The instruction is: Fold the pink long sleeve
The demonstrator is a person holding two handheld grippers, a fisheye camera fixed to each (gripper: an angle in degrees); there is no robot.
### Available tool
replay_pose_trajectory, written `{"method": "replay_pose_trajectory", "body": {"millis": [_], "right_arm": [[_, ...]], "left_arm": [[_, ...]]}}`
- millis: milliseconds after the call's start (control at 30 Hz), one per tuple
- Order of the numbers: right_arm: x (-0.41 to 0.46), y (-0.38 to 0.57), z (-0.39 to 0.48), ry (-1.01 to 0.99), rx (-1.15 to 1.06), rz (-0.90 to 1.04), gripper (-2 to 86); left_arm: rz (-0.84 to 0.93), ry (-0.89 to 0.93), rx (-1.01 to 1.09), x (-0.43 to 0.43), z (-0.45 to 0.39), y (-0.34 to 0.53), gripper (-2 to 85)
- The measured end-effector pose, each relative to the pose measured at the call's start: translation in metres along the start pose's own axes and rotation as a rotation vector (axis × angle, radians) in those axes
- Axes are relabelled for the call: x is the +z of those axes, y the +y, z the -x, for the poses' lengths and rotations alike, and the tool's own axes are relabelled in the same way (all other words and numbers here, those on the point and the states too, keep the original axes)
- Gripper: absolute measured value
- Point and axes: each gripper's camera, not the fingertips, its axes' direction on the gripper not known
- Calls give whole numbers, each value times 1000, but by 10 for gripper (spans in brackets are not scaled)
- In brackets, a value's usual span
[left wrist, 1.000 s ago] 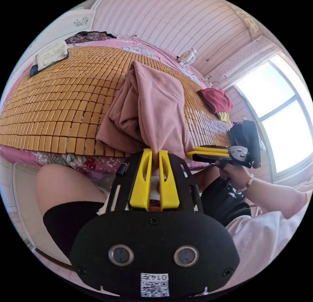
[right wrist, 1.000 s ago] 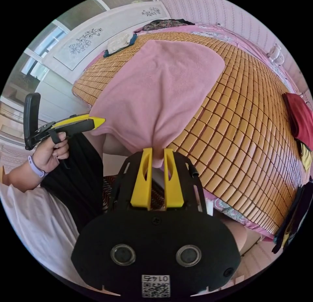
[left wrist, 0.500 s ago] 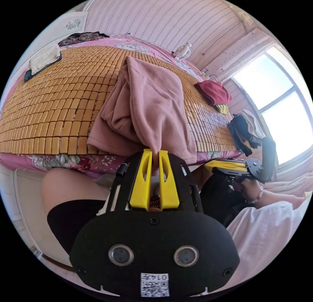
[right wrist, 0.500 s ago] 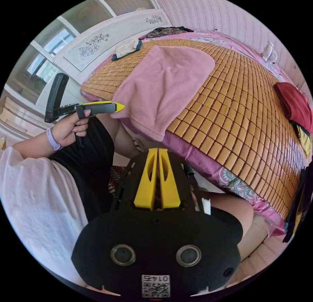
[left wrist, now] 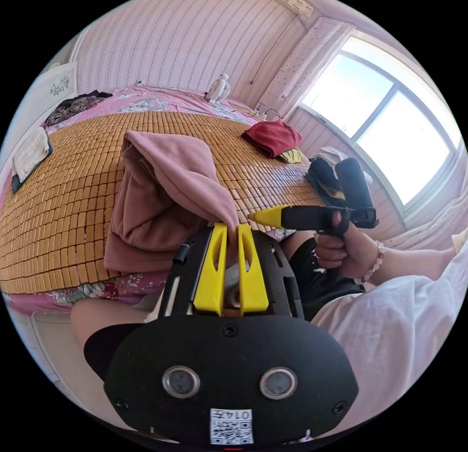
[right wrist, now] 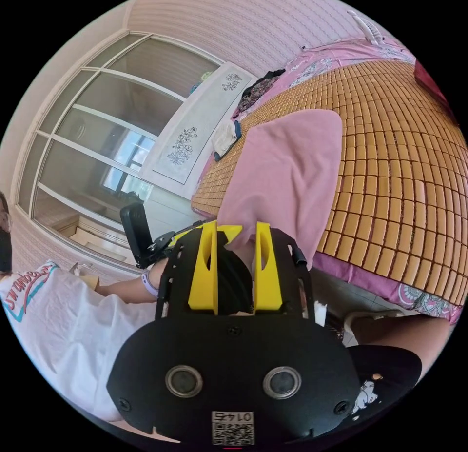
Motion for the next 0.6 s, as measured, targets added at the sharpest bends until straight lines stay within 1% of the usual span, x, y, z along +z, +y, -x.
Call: {"method": "replay_pose_trajectory", "body": {"millis": [167, 333, 433, 500, 533, 600], "right_arm": [[-7, -5, -1, -16, 50, -24, 130], [2, -10, 8, -45, 24, 39, 138], [10, -22, 15, 33, 14, 88, 101], [15, -33, 10, 133, 44, 156, 53], [15, -35, 8, 143, 50, 155, 50], [-5, -39, 0, 95, 107, 42, 41]], "left_arm": [[0, 28, -5, 3, 2, -5, 42], [39, 34, 30, 15, 3, -18, 49], [56, 56, 75, 24, -3, -27, 63], [100, 108, 69, 30, 2, -33, 64], [103, 131, 54, 28, 6, -34, 63], [50, 220, -24, 8, 33, -38, 54]]}}
